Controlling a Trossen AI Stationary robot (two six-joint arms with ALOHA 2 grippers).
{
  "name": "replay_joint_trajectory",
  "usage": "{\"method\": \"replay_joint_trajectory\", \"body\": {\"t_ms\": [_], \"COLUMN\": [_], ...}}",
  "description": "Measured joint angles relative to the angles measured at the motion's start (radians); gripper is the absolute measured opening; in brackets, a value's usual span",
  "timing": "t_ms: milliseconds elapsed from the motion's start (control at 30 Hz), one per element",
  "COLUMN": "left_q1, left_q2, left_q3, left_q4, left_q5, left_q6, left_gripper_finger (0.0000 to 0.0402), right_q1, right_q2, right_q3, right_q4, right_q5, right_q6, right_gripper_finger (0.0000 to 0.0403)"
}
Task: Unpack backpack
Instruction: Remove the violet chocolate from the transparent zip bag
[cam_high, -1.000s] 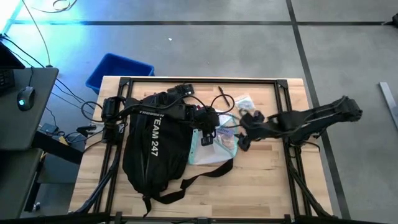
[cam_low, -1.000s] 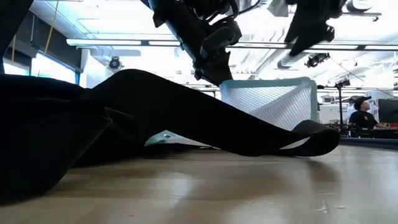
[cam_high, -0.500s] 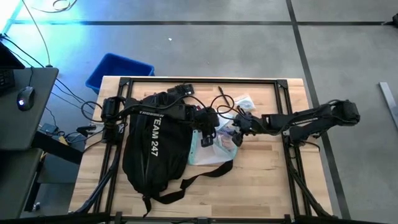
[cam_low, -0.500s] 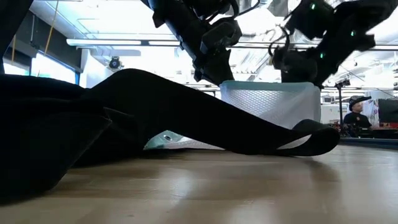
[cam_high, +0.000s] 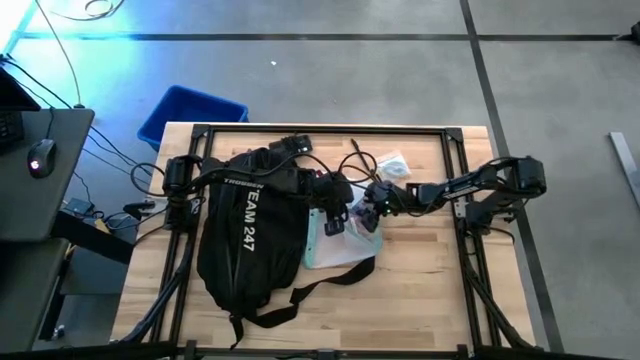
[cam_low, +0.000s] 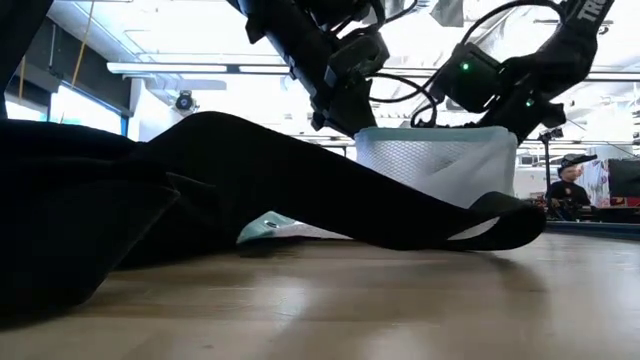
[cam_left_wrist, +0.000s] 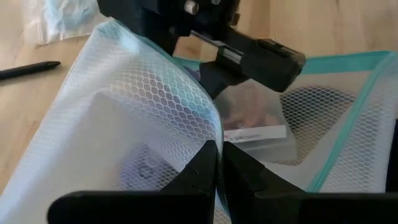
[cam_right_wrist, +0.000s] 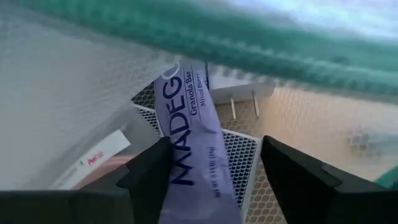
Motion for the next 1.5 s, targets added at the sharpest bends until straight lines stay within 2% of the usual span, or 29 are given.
{"method": "replay_joint_trajectory", "body": {"t_ms": [100,233,300,433,533,767,967,1067,1233,1367,1500], "left_q1": [0.0,0.005,0.008,0.016,0.022,0.026,0.026,0.026,0.026,0.024,0.025], "left_q2": [0.0,0.0,0.0,0.0,0.0,0.0,0.0,0.0,0.0,0.0,0.0], "left_q3": [0.0,0.0,0.0,0.0,0.0,0.0,0.0,0.0,0.0,0.0,0.0], "left_q4": [-0.004,-0.004,-0.007,-0.031,-0.047,-0.058,-0.056,-0.055,-0.054,-0.055,-0.054], "left_q5": [-0.001,-0.003,-0.022,-0.076,-0.081,-0.107,-0.107,-0.106,-0.105,-0.104,-0.101], "left_q6": [0.0,0.0,-0.01,-0.041,-0.045,-0.045,-0.053,-0.053,-0.053,-0.053,-0.053], "left_gripper_finger": [0.0,0.0,0.0,0.0,0.0,0.0,0.0,0.0,0.0,0.0,0.0], "right_q1": [0.004,0.005,0.006,0.006,0.005,0.006,0.006,0.004,-0.034,-0.152,-0.285], "right_q2": [-0.008,-0.032,-0.062,-0.196,-0.318,-0.601,-0.822,-0.887,-0.882,-0.783,-0.608], "right_q3": [-0.001,-0.003,-0.006,-0.007,-0.006,-0.006,-0.001,0.026,0.082,0.075,0.07], "right_q4": [-0.005,-0.021,-0.046,-0.119,-0.258,-0.621,-0.655,-0.662,-0.653,-0.655,-0.59], "right_q5": [0.01,0.004,-0.002,0.002,-0.012,-0.186,-0.303,-0.281,-0.073,-0.036,-0.025], "right_q6": [0.051,0.083,0.094,0.132,0.136,0.229,0.328,0.358,0.361,0.345,0.314], "right_gripper_finger": [0.0165,0.0054,0.0017,0.0018,0.001,0.0006,0.0006,0.0006,0.0005,0.0005,0.0005]}}
